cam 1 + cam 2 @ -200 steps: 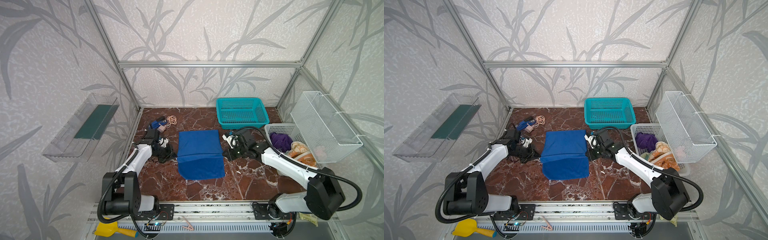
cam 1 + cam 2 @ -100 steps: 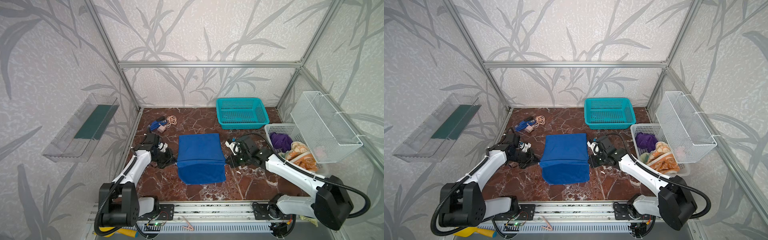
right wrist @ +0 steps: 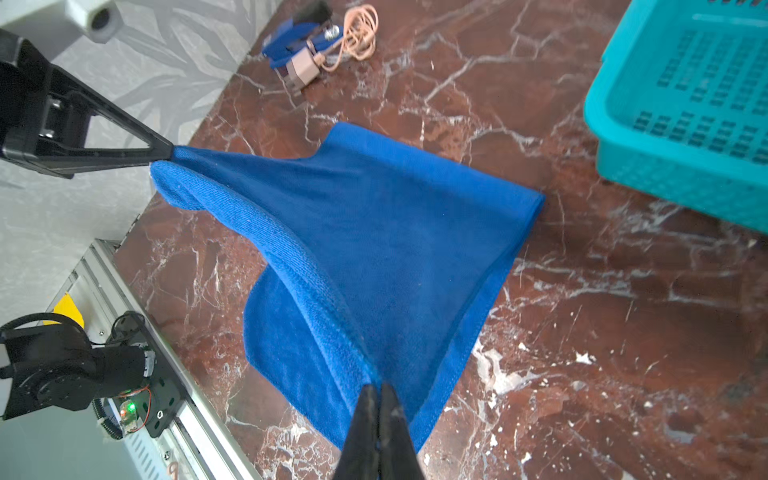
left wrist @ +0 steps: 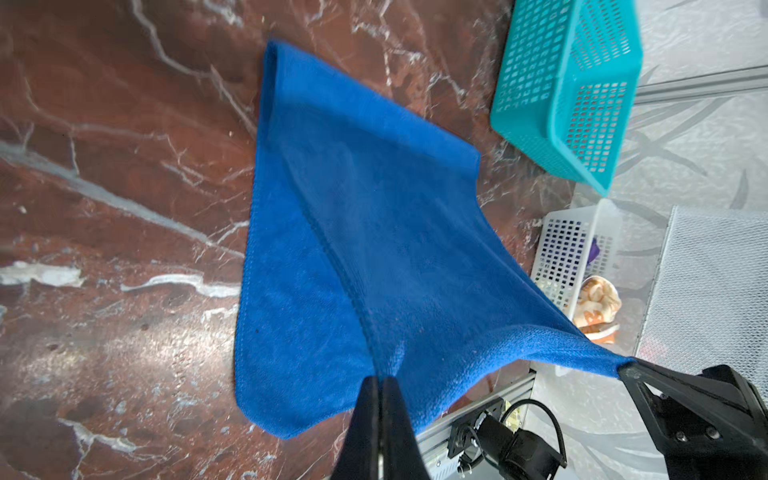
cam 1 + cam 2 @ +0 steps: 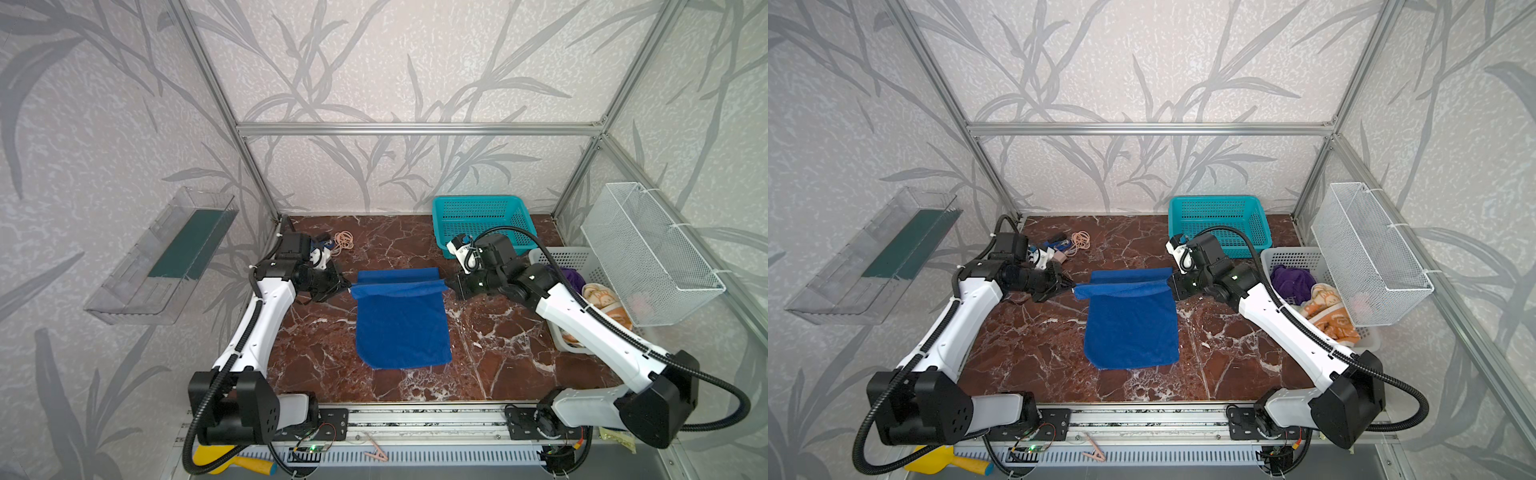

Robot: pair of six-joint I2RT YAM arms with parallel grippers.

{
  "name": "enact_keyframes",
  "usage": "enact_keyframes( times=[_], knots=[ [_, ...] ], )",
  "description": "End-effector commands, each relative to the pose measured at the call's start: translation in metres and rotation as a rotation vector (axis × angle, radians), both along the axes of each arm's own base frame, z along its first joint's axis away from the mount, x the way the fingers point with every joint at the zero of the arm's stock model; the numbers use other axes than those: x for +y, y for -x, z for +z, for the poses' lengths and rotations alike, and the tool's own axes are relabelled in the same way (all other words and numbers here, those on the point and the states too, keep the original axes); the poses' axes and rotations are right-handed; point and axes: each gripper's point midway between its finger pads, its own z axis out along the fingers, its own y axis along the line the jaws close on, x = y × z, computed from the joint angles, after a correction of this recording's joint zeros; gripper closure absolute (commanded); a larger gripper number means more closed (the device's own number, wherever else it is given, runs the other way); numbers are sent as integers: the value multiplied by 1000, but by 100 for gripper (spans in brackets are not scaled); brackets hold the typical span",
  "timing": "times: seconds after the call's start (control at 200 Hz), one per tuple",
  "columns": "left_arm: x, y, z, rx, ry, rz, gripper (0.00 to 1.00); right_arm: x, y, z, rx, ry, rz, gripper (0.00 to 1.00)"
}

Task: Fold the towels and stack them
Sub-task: 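Lay the folded edge down near the robot and open both grippers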

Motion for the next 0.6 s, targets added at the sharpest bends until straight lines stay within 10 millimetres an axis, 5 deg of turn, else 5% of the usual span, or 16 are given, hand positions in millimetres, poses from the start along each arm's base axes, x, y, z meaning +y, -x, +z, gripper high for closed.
enact_keyframes(
  times=[0.0, 0.245, 0.595],
  knots=[
    [1, 8, 3, 34, -25, -23, 100, -6, 1, 3, -10, 63, 13, 100],
    [1, 34, -27, 119, -18, -17, 100, -16, 23, -25, 71, 52, -4, 100],
    [-2, 92, -99, 354, -11, 24, 100, -20, 76, -111, 354, 41, 39, 100]
  ],
)
